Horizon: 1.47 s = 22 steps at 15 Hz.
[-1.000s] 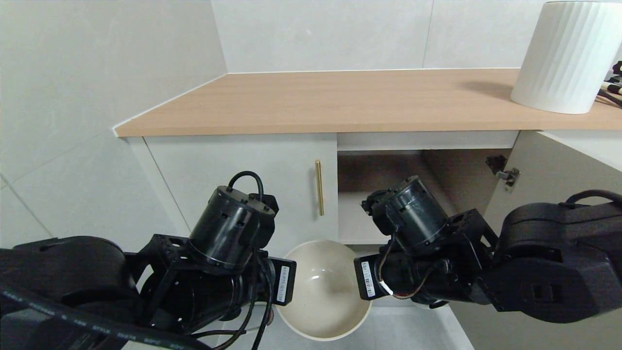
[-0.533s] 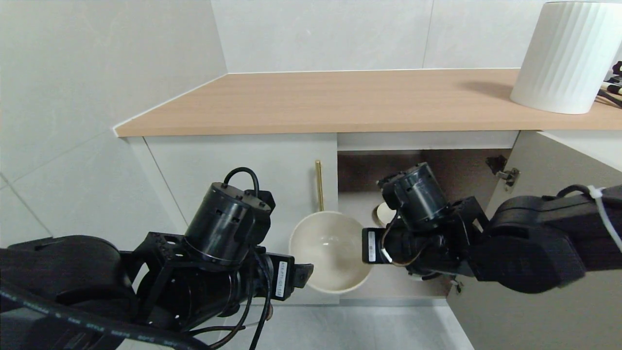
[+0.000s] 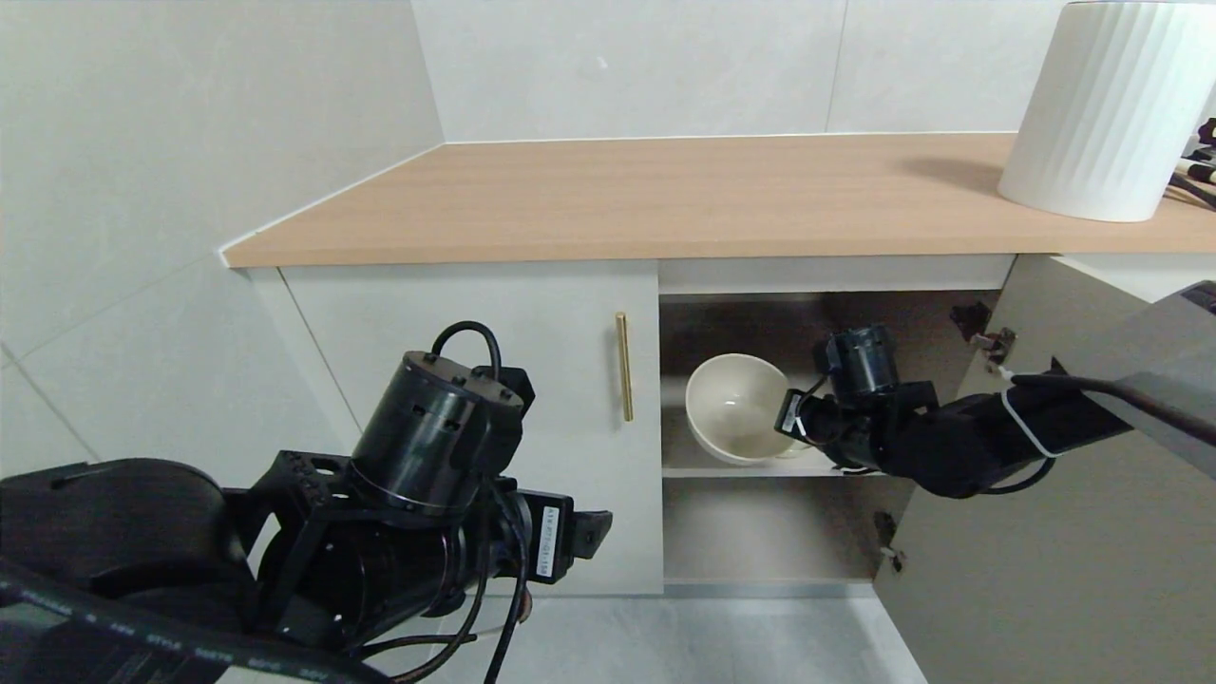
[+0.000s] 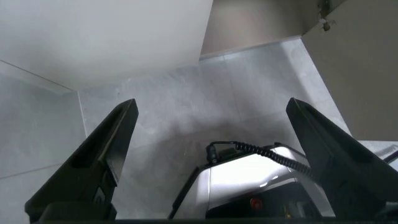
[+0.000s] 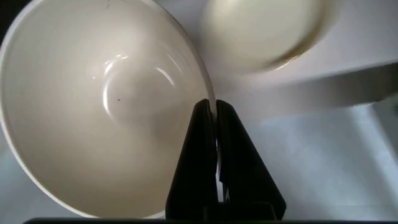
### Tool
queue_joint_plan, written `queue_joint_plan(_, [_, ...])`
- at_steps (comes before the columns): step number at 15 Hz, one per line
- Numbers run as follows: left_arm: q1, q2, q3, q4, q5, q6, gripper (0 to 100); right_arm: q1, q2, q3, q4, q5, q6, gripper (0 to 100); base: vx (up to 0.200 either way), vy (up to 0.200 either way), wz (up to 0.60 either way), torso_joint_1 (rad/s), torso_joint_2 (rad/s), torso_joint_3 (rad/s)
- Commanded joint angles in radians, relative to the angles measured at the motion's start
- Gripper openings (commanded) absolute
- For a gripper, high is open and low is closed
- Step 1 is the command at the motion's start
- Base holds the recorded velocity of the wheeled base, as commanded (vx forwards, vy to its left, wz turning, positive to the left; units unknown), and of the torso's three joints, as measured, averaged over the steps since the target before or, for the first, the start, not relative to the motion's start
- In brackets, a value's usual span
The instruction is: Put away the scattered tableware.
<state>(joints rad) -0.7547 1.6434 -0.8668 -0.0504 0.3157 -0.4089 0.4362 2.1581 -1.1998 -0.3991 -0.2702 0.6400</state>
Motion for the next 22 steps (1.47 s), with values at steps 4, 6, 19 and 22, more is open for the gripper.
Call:
queue_joint_plan(4, [0.0, -0.002, 0.0, 0.0, 0.0, -0.001, 100, -0.091, 0.066, -0.06, -0.006, -0.004, 0.02, 0, 0.0, 0.0, 0.0, 0.0, 0.0, 0.0])
queue_joint_plan(6, [0.0, -0.001, 0.0, 0.0, 0.0, -0.001, 100, -0.117, 0.082, -0.081, -0.006, -0.004, 0.021, 0, 0.0, 0.0, 0.0, 0.0, 0.0, 0.0])
queue_joint_plan(19, [0.0, 0.003, -0.001, 0.0, 0.0, -0.001, 100, -0.162, 0.2, -0.196, -0.004, -0.021, 0.029, 0, 0.0, 0.0, 0.0, 0.0, 0.0, 0.0])
queue_joint_plan(22, [0.0, 0.003, -0.001, 0.0, 0.002, -0.001, 100, -0.166, 0.218, -0.219, -0.004, -0.026, 0.029, 0, 0.0, 0.0, 0.0, 0.0, 0.0, 0.0])
